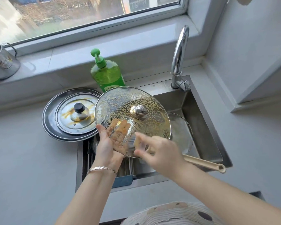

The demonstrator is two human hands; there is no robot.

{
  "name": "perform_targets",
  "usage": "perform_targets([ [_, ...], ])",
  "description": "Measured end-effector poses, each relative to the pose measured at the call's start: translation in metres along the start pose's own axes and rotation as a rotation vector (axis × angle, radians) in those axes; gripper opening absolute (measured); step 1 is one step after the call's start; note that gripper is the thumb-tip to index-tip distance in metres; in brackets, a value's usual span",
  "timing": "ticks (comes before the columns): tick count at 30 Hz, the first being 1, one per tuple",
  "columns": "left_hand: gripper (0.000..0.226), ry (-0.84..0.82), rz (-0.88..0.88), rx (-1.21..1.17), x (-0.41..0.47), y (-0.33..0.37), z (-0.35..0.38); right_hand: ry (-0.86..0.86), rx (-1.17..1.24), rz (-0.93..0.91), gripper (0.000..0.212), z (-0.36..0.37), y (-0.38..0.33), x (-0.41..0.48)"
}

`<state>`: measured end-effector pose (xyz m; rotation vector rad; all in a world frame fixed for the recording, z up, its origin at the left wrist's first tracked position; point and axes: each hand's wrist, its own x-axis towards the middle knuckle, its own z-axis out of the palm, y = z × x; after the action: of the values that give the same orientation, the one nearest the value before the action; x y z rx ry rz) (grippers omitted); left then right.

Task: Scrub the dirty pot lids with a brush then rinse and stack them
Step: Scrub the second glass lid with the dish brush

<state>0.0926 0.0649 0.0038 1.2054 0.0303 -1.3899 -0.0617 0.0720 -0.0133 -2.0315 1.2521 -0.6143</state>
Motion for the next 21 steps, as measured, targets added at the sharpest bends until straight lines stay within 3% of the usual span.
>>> perform_targets([
  [2, 0.058, -0.005, 0.011, -0.001, 0.002, 0.003, -0.006, -0.084, -0.02, -0.053, 0.053, -0.002, 0.004, -0.013],
  [6, 0.056, 0.016, 0.038, -0.006, 0.0, 0.01, -0.011, 0.009, 0.055, 0.319, 0.044, -0.025, 0.051, 0.006],
  [8, 0.057, 0.027, 0.03, -0.004, 0.0, 0.011, -0.011, 0.03, 0.022, 0.221, 0.047, -0.021, 0.046, 0.004],
  [10, 0.057, 0.024, 0.022, 0.013, -0.001, 0.011, -0.01, -0.059, -0.012, -0.004, 0.052, -0.008, 0.034, -0.016],
  [11, 0.057, 0.022, 0.019, 0.024, -0.001, 0.011, -0.011, -0.098, -0.016, -0.023, 0.052, -0.01, 0.034, -0.021],
  [12, 0.057, 0.015, 0.018, 0.034, -0.002, 0.011, -0.012, -0.11, 0.01, 0.063, 0.047, -0.017, 0.041, -0.018],
  [15, 0.057, 0.005, 0.009, 0.056, -0.006, 0.006, -0.012, 0.089, 0.084, 0.455, 0.024, -0.033, 0.081, 0.005],
  [16, 0.056, 0.002, -0.002, 0.068, -0.008, 0.003, -0.012, 0.093, 0.054, 0.478, 0.026, -0.033, 0.084, 0.007],
  [19, 0.055, -0.001, -0.04, 0.131, -0.01, -0.003, -0.01, -0.05, 0.052, 0.176, 0.042, -0.027, 0.053, -0.007],
  [21, 0.055, -0.002, -0.055, 0.153, -0.011, -0.004, -0.011, -0.123, 0.019, 0.124, 0.044, -0.03, 0.051, -0.015],
])
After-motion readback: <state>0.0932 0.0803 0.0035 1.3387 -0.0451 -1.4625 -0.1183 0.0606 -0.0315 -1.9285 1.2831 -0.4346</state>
